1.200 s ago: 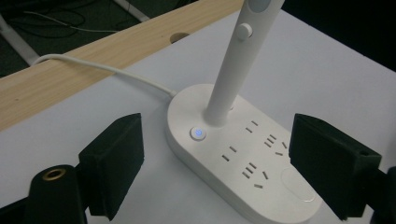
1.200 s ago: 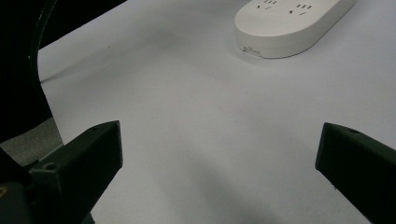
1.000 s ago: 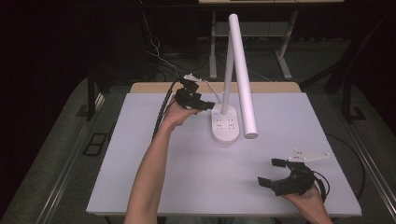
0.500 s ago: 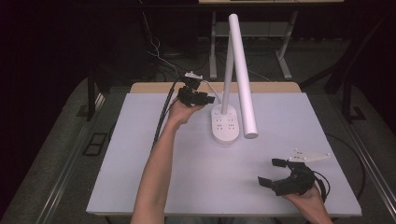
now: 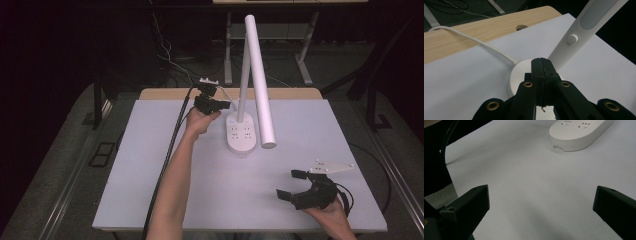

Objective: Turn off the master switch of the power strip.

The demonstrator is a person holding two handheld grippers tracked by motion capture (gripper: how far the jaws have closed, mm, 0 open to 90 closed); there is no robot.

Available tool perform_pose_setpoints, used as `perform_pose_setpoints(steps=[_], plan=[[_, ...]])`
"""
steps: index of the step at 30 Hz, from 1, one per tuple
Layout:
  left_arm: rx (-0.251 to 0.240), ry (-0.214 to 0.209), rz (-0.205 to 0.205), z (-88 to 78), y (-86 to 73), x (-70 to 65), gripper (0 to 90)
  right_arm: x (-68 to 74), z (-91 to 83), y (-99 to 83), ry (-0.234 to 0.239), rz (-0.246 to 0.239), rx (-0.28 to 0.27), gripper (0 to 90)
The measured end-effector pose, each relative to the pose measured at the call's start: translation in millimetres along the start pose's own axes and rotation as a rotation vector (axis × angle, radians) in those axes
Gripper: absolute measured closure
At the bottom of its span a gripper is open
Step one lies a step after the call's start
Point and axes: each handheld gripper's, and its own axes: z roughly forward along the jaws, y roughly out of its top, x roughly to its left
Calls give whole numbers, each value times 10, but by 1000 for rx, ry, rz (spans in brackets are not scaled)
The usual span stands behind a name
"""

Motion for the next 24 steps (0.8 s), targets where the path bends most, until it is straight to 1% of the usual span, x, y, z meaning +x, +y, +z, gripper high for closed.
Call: perform_pose_setpoints(steps=[1,2,3,4,5,6,7,8,9,11,12,14,15,16,18,20,21,23,24], plan=[[1,-2,-2,16,-7,-1,900,1,0,-1,-1,0,1,0],[18,-3,19,18,-10,9,900,1,0,-1,-1,0,1,0],[15,-3,17,35,-15,6,900,1,-1,-1,-1,0,1,0],[23,-4,10,42,-22,3,900,0,0,-1,-1,0,0,0],[19,-5,16,60,-26,8,900,0,0,-1,-1,0,0,0],[20,-5,2,71,-33,1,900,0,0,-1,0,0,0,0],[24,-5,0,82,-39,2,900,-1,1,-1,-1,0,1,0],[13,-6,-3,104,-44,1,900,-1,1,-1,0,0,1,0],[20,-6,-12,113,-52,-2,900,-1,1,-1,0,0,1,0],[32,-7,2,138,-63,15,900,-1,1,-1,0,0,1,0],[34,-8,-11,150,-72,10,900,-2,3,-2,0,2,0,0],[36,-9,-9,174,-85,19,900,-1,5,-3,1,2,-2,0],[37,-11,-20,182,-91,18,900,-1,5,-3,1,2,-2,0],[41,-10,-21,191,-98,19,900,-2,4,-3,1,2,-2,0],[50,-11,-8,210,-111,30,900,-3,0,-3,1,2,5,0],[54,-7,-9,226,-124,30,900,-5,-1,-3,1,2,4,0],[52,-8,-21,233,-133,23,900,-5,-1,-3,1,2,4,0],[54,-10,-24,249,-146,21,900,-3,-1,-3,1,4,3,0],[60,-12,-10,258,-149,29,900,0,2,-5,2,5,0,0]])
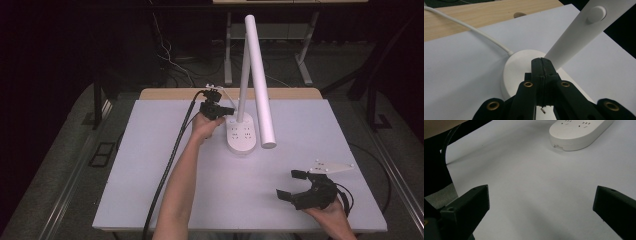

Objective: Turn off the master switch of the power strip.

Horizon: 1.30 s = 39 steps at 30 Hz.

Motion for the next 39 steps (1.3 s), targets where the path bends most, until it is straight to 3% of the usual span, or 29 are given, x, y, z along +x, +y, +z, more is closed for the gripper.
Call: perform_pose_setpoints(steps=[9,14,17,22,26,29,39], plan=[[-1,-3,-25,77,-38,-7,900,-7,-7,0,-1,0,6,0],[8,-3,-18,108,-68,16,900,-7,-2,-2,-1,-6,6,0],[11,3,-40,129,-100,16,900,-6,-7,0,0,-2,8,0],[38,12,-35,153,-128,34,900,-6,-2,-3,0,-7,10,0],[30,13,-53,175,-142,32,900,-4,2,-2,1,-5,12,0],[36,19,-37,190,-148,44,900,-4,2,-3,1,-5,13,0],[39,37,-57,240,-181,50,900,-8,1,-5,3,-4,13,0]])
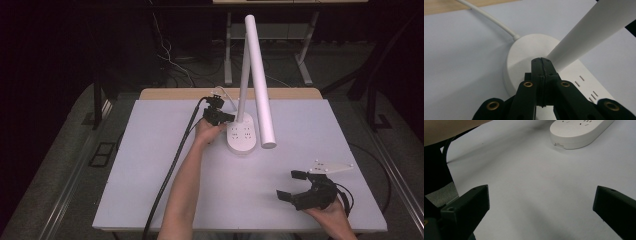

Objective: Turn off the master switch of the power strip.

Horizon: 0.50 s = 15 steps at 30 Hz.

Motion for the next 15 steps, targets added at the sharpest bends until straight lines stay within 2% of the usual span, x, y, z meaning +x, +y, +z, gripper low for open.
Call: perform_pose_setpoints(steps=[3,7,13,15], plan=[[0,-3,5,-6,-6,14,900,1,1,0,1,-1,0,0],[-19,-23,-27,-8,-31,41,900,3,4,1,2,-3,3,0],[-21,-37,-32,-6,-70,80,900,6,2,1,2,-4,3,0],[-27,-46,-55,-6,-75,93,900,8,-1,1,2,-4,4,0]])
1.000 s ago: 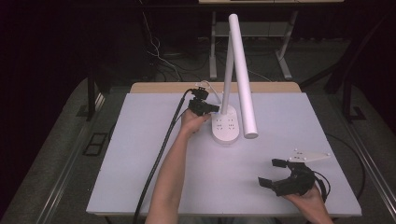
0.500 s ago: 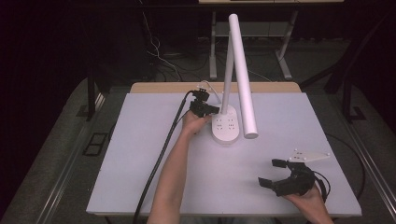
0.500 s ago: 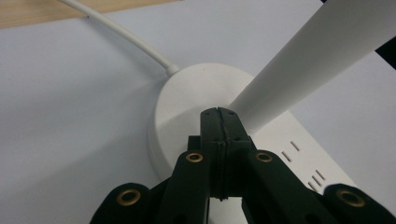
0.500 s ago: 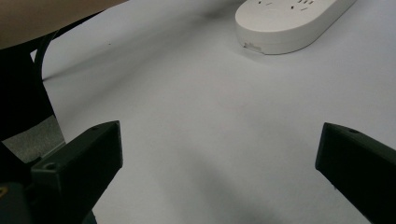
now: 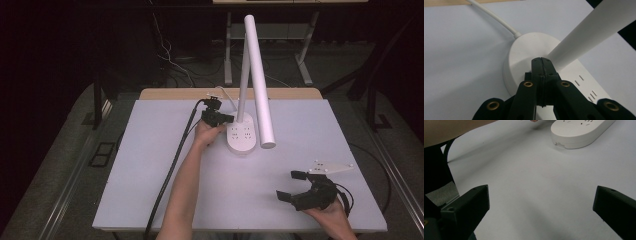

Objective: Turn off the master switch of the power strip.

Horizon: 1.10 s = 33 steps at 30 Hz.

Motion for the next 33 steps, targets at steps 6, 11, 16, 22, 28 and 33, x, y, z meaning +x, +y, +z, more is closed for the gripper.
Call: perform_pose_setpoints(steps=[6,11,16,22,28,33], plan=[[-5,6,-23,8,3,-11,900,3,-4,-1,-1,0,-2,0],[3,12,-77,12,18,-21,900,9,-6,-1,0,-8,-3,0],[8,24,-65,14,23,-39,900,8,-6,-1,0,-8,-4,0],[18,53,-75,27,31,-68,900,15,-10,-2,1,-11,-4,0],[18,52,-80,23,35,-69,900,9,-9,-2,1,-9,-5,0],[-2,61,-44,4,27,-107,900,11,-5,0,0,-9,-5,0]])
